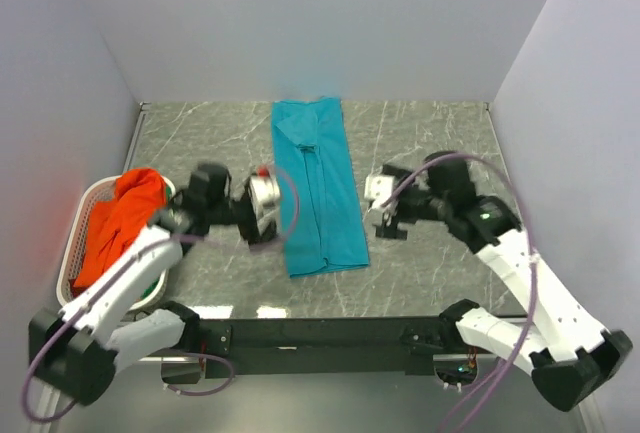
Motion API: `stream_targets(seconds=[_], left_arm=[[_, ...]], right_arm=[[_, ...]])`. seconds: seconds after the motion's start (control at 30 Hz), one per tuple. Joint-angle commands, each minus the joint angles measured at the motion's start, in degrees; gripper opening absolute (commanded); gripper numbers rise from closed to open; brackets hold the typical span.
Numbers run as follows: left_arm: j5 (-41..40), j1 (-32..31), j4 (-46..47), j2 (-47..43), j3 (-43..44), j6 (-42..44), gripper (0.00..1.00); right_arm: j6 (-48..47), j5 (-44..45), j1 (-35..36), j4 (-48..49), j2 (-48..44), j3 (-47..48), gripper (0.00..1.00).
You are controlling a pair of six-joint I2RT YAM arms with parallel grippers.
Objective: Fold and stack the t-shirts
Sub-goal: Fold the tshirt
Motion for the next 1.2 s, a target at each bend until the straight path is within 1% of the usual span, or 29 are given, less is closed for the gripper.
stream_targets(seconds=[0.0, 0.03, 0.07, 0.13, 0.2, 0.23, 0.3, 0.33, 0.4, 0.43, 0.47, 0.53, 0.6, 0.7, 0.73, 0.8, 0.97, 1.17], left_arm=[[-0.69, -7.08, 5.18, -10.48, -12.58, 10.61, 1.0], [-1.41, -8.4, 9.13, -13.37, -14.98, 10.78, 0.99], [-2.02, -10.85, 10.99, -14.26, -17.01, 11.13, 0.97], [-4.04, -14.54, 15.64, -14.97, -21.75, 10.62, 0.9], [-4.49, -16.75, 17.51, -14.28, -24.31, 10.87, 0.85], [-5.62, -17.81, 18.82, -13.06, -25.11, 10.7, 0.79], [-7.21, -20.89, 23.39, -11.56, -27.12, 9.74, 0.73], [-8.17, -22.46, 24.45, -9.81, -27.57, 9.73, 0.67], [-8.79, -23.53, 25.95, -7.96, -28.19, 10.34, 0.63], [-9.32, -24.4, 25.87, -6.21, -28.36, 10.61, 0.56], [-11.15, -25.11, 27.26, -5.4, -28.11, 11.05, 0.54], [-11.96, -25.47, 28.15, -3.39, -27.4, 10.79, 0.5], [-12.22, -25.64, 27.28, -2.15, -26.44, 11.92, 0.49], [-13.54, -26.08, 26.48, 0.31, -25.47, 13.24, 0.47], [-13.89, -26.08, 23.96, 0.75, -25.21, 13.51, 0.47], [-14.68, -26.26, 22.62, 1.28, -25.03, 14.21, 0.46], [-15.03, -27.4, 21.12, 1.89, -25.91, 16.32, 0.51], [-18.45, -28.1, 20.86, 6.81, -23.97, 15.8, 0.52]], right_arm=[[-4.81, 7.49, 5.42, 2.81, -0.94, -8.46, 0.97], [-4.37, 8.02, 6.66, 4.57, -1.21, -12.31, 0.95], [-4.54, 8.63, 7.81, 5.37, -1.9, -14.09, 0.93], [-5.32, 9.34, 10.96, 8.52, -2.09, -19.0, 0.84], [-8.12, 8.29, 12.38, 9.94, -1.82, -21.74, 0.75], [-9.1, 7.59, 13.0, 10.64, -1.3, -24.02, 0.72], [-11.2, 5.21, 13.09, 12.31, -0.95, -26.23, 0.67], [-12.26, 4.86, 13.27, 13.71, -0.34, -28.07, 0.65], [-15.94, 4.5, 13.53, 15.65, 0.55, -30.01, 0.61], [-17.62, 4.85, 13.53, 17.14, 1.77, -31.67, 0.59], [-18.94, 5.29, 13.71, 18.11, 2.48, -32.38, 0.58], [-22.02, 6.0, 13.71, 19.08, 5.45, -33.01, 0.55], [-23.51, 5.82, 13.62, 19.0, 7.4, -32.66, 0.52], [-24.66, 5.38, 13.62, 18.56, 9.95, -31.87, 0.5], [-24.84, 5.91, 13.62, 18.91, 10.91, -31.86, 0.5], [-25.63, 6.61, 13.71, 19.52, 11.97, -31.95, 0.5], [-25.98, 7.84, 13.71, 19.79, 14.17, -31.78, 0.49], [-26.07, 10.13, 13.71, 20.67, 16.37, -32.48, 0.43]])
